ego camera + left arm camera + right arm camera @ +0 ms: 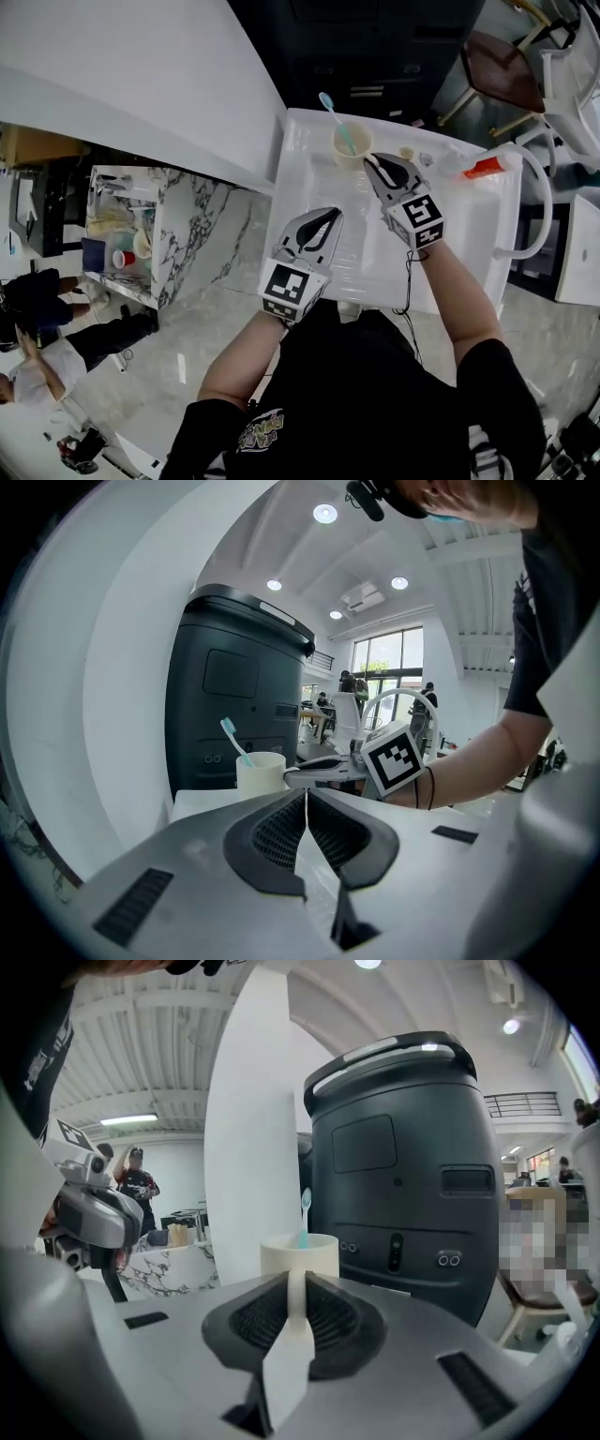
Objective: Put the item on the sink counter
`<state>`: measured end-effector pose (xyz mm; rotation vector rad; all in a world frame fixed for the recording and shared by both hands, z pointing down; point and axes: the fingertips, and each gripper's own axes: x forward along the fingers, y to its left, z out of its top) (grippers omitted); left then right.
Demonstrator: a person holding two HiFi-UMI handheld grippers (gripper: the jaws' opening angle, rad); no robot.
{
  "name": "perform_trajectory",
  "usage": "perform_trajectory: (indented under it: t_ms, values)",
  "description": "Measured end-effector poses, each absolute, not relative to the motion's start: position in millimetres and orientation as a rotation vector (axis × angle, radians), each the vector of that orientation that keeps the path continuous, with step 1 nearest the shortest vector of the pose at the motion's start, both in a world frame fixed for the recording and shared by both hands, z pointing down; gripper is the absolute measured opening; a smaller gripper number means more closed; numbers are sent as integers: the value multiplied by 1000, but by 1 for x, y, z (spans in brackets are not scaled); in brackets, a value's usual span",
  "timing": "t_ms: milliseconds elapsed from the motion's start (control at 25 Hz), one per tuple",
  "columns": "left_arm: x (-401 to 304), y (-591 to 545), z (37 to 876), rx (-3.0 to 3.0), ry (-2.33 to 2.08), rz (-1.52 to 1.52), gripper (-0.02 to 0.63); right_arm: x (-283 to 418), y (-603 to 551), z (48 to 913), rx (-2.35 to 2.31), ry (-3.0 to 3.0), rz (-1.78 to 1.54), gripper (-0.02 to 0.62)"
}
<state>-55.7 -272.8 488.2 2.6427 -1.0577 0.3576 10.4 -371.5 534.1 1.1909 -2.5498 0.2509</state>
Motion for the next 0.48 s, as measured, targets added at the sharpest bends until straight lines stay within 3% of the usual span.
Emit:
perform_trajectory:
  t_ms: [480]
  values:
    - [-63,-286,503,2624,-1008,383,20,9,-397,579,1203,-2491,307,97]
